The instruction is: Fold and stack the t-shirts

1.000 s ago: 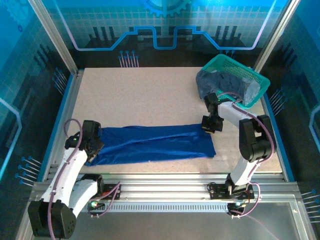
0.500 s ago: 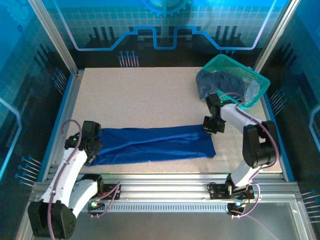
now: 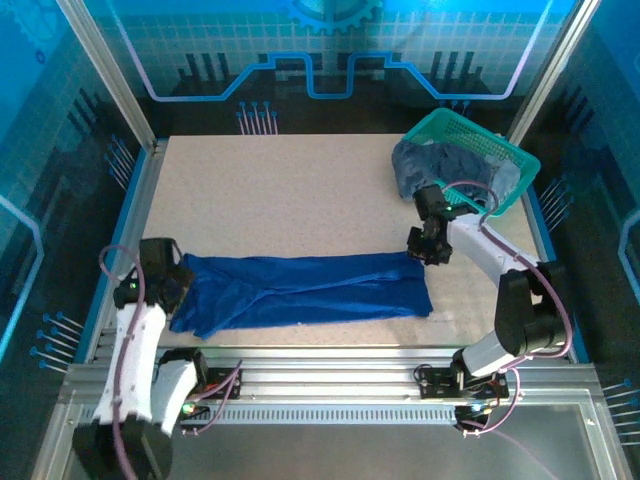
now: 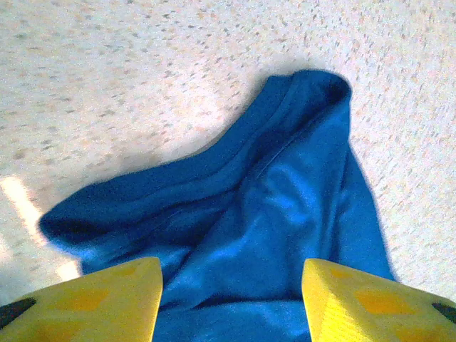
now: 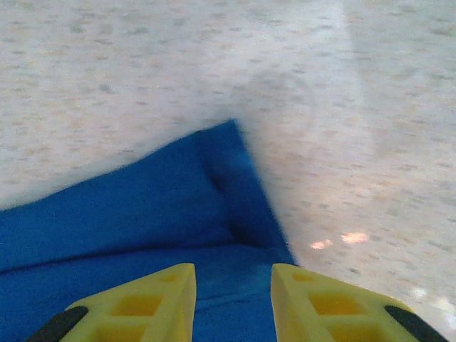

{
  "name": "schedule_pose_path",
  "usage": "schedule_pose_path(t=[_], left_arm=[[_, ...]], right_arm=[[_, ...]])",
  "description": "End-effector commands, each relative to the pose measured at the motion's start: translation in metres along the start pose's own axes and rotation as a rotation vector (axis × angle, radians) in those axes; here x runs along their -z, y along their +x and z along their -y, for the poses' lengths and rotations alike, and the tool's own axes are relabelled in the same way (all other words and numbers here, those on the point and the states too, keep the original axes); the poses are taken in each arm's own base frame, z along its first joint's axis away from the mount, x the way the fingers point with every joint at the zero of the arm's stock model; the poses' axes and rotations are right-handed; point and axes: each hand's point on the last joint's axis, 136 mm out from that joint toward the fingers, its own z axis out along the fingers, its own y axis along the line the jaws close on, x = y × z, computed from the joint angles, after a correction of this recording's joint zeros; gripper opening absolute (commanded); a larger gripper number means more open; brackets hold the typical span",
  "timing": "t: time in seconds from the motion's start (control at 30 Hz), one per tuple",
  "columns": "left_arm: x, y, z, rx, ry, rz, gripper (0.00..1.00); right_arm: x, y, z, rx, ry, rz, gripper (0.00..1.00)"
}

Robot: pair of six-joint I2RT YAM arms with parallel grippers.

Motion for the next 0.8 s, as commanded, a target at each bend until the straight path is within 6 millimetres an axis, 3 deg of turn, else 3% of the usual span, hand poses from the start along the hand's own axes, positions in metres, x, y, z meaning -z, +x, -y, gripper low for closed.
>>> schedule_pose_path(t=[0.0, 0.1, 0.27, 0.5, 0.77], left_arm=[[-0.016, -0.017, 0.050, -0.104, 0.184, -0.046, 0.55], [-0.028, -0.024, 0.078, -0.172, 0.269, -0.070, 0.54], [-0.064, -0.024, 0.096, -0.267, 0.247, -0.223, 0.58], [-0.103, -0.024, 0.095, -0.387, 0.163, -0.322, 0.46], [-0.114, -0.019, 0.069, -0.387, 0.032, -0.350, 0.38]], right_arm=[[-0.014, 0.000, -0.045, 0.059, -0.189, -0.039, 0.32], [-0.030, 0.004, -0.048, 0.064, -0.181, -0.091, 0.31], [-0.049, 0.006, -0.040, 0.039, -0.146, -0.168, 0.30], [-0.057, -0.010, -0.042, 0.039, -0.135, -0.187, 0.31], [-0.062, -0.020, -0.034, 0.012, -0.089, -0.192, 0.31]])
